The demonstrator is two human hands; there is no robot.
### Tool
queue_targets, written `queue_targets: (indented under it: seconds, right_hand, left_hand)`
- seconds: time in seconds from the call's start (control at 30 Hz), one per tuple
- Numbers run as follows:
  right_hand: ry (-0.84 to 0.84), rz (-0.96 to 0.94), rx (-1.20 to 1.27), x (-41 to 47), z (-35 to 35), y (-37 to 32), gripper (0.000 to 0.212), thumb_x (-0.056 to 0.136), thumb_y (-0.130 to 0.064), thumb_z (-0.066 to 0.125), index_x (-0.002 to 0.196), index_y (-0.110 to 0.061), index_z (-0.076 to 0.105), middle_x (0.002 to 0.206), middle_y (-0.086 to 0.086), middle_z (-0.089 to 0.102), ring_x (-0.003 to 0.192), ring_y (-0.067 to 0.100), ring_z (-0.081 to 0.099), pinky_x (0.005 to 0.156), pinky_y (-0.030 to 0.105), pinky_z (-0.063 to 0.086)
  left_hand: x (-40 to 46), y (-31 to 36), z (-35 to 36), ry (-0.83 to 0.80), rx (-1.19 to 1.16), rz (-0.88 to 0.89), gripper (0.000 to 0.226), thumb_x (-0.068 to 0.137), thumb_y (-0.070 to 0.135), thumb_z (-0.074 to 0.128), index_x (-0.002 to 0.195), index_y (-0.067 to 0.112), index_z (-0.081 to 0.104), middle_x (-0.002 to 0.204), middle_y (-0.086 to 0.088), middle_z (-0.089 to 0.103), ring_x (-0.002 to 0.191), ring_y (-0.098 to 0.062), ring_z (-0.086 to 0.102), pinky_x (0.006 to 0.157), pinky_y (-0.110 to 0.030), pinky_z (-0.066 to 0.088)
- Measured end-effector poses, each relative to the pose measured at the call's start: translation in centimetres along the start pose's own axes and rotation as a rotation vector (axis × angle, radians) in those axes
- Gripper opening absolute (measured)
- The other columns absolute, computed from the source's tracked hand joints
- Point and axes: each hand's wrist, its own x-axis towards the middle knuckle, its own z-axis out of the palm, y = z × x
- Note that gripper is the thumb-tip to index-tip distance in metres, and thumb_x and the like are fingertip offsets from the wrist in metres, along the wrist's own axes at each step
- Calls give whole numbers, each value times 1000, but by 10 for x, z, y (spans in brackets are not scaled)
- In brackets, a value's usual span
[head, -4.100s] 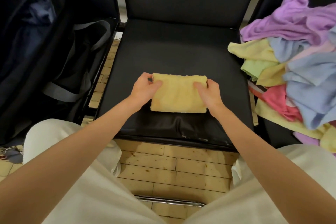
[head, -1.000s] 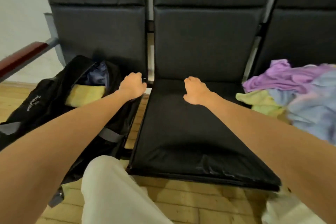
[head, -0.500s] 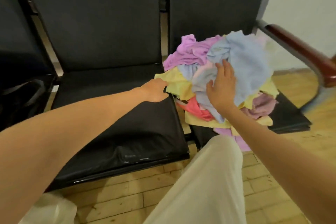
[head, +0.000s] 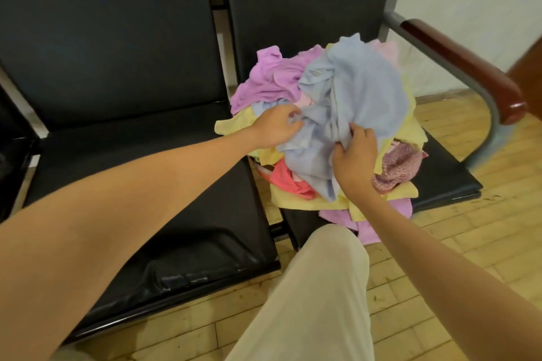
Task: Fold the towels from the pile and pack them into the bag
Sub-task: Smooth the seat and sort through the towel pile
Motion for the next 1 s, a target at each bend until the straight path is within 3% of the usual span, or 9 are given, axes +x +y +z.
queue_targets:
  seconds: [0.13,0.23,0.4,0.53,0.63,0.73,0.8,0.9,1.0]
  right_hand:
    - [8,3,233,-14,-10,-3,8,87,-5,57,91,0,62,86,12,50,80,22,48,68,27,34]
    - [-49,-26,291,-25,-19,-8,13,86,-4,59,96,-4,67,85,7,49,80,21,50,66,23,32]
    - [-535,-262,315,-32,-34,-19,8,82,3,63,81,0,70,76,1,50,78,18,49,67,18,35]
    - [-695,-356,359,-49,-39,-40,34,79,5,63,55,-13,47,69,-4,42,66,3,41,63,17,33]
    - [-677,-395,374,-61,-38,-56,36,81,6,62,55,-10,43,64,-1,37,61,-2,40,60,12,33]
    - [-694,-352,399,-72,-27,-68,22,84,1,64,63,1,57,64,6,43,60,-4,41,61,12,34]
    - [-745,-308,421,-82,-22,-77,8,87,-2,62,80,-2,67,69,8,54,66,-1,46,63,15,38]
    - [-829,-244,414,-90,-18,-89,18,91,-2,56,106,-2,66,81,-3,58,75,1,53,68,12,40]
    - [-910,-391,432,-106,-4,-119,12,90,-2,58,94,-8,67,68,-17,61,68,-5,59,66,10,42]
  left_hand:
    - [7,10,-11,116,-353,-151,26,94,21,52,101,-1,64,91,-6,62,81,-16,57,73,-31,45]
    - [0,21,-17,53,-609,-310,27,95,30,54,106,7,64,97,-4,69,82,-15,65,75,-27,53]
    - [-11,23,-15,-103,-555,-382,41,92,46,55,120,16,59,107,0,66,96,-16,62,77,-27,52]
    - [-32,17,-18,-33,-594,-437,13,89,19,63,95,8,65,84,-3,66,76,-14,62,72,-25,53]
    - [-57,6,-23,-25,-570,-483,7,89,9,60,89,5,66,83,-5,67,77,-16,62,80,-30,54]
    - [-90,-14,-32,-105,-545,-493,15,89,11,60,99,4,70,100,-9,70,86,-19,65,80,-30,55]
    - [-120,-30,-43,-223,-551,-429,21,92,6,56,108,7,68,103,-9,71,89,-18,68,78,-29,57]
    - [-169,-57,-59,-386,-511,-323,31,92,4,56,120,14,64,113,-2,69,104,-16,66,88,-30,55]
    - [-209,-74,-66,-319,-479,-315,26,93,11,58,117,19,64,113,3,68,105,-13,64,88,-30,54]
